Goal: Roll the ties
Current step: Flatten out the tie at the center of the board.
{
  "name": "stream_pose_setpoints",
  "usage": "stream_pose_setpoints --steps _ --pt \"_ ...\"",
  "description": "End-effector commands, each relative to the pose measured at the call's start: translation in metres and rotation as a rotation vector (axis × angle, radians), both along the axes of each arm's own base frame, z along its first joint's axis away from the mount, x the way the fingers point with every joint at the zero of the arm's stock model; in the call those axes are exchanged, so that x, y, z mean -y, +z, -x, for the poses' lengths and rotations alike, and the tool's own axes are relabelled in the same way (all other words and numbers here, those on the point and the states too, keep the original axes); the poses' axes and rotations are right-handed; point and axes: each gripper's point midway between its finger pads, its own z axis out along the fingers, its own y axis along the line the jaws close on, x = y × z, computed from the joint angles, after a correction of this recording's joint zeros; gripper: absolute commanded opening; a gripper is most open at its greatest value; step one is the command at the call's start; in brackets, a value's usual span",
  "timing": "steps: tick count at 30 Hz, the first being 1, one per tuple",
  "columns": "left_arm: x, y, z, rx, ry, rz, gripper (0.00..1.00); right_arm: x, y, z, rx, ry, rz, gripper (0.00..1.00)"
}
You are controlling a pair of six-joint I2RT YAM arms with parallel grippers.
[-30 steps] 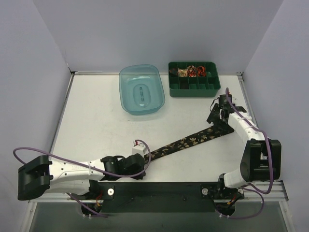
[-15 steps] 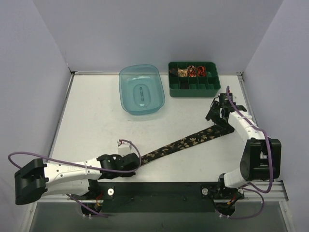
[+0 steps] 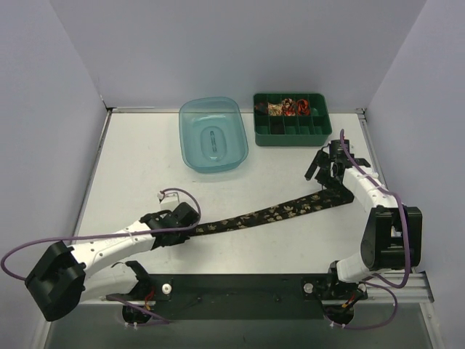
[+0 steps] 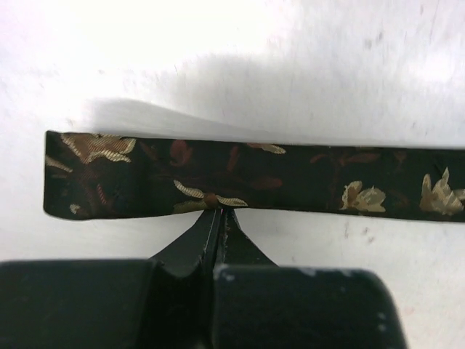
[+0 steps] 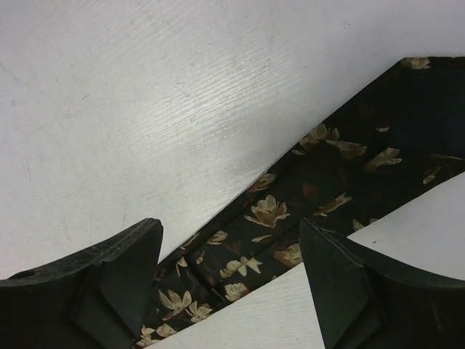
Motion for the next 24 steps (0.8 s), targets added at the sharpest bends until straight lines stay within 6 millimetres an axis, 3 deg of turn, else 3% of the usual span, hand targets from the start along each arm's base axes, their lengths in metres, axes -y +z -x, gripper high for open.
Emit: stream_pose_setpoints --steps 1,6,9,10,15,17,18,20,21,24 --pt "-0.005 0.018 -0.036 0.062 -0.029 -0.052 0.00 0.004 0.013 -0.008 0.039 -0.012 -0.005 0.78" --pt "-0.014 0.014 -0.062 0.064 0.018 -0.026 0.00 0.006 0.012 -0.005 0.036 -0.016 0.003 0.78" --pt "-0.015 0.009 -0.068 0.059 0.010 -0.021 0.00 0.008 0.015 -0.003 0.040 -0.020 0.015 0.78" --pt "-0.015 0.007 -0.067 0.055 0.006 -0.024 0.00 0.018 0.015 0.000 0.035 -0.047 0.022 0.78" --pt "-0.002 0.022 -0.070 0.113 -0.061 0.036 0.00 0.033 0.018 0.010 0.031 -0.094 0.045 0.78" --pt "0.006 0.037 -0.070 0.161 -0.097 0.081 0.00 0.045 0.017 0.015 0.018 -0.134 0.073 0.78" --pt "0.011 0.048 -0.069 0.199 -0.111 0.111 0.04 0.048 0.016 0.018 0.010 -0.146 0.080 0.78" --pt "0.020 0.056 -0.064 0.223 -0.149 0.145 0.20 0.058 0.013 0.022 -0.010 -0.181 0.085 0.77" --pt "0.022 0.064 -0.062 0.247 -0.155 0.170 0.41 0.061 0.011 0.024 -0.022 -0.193 0.093 0.77" --pt "0.028 0.074 -0.054 0.278 -0.186 0.210 0.63 0.074 0.005 0.029 -0.051 -0.237 0.092 0.76"
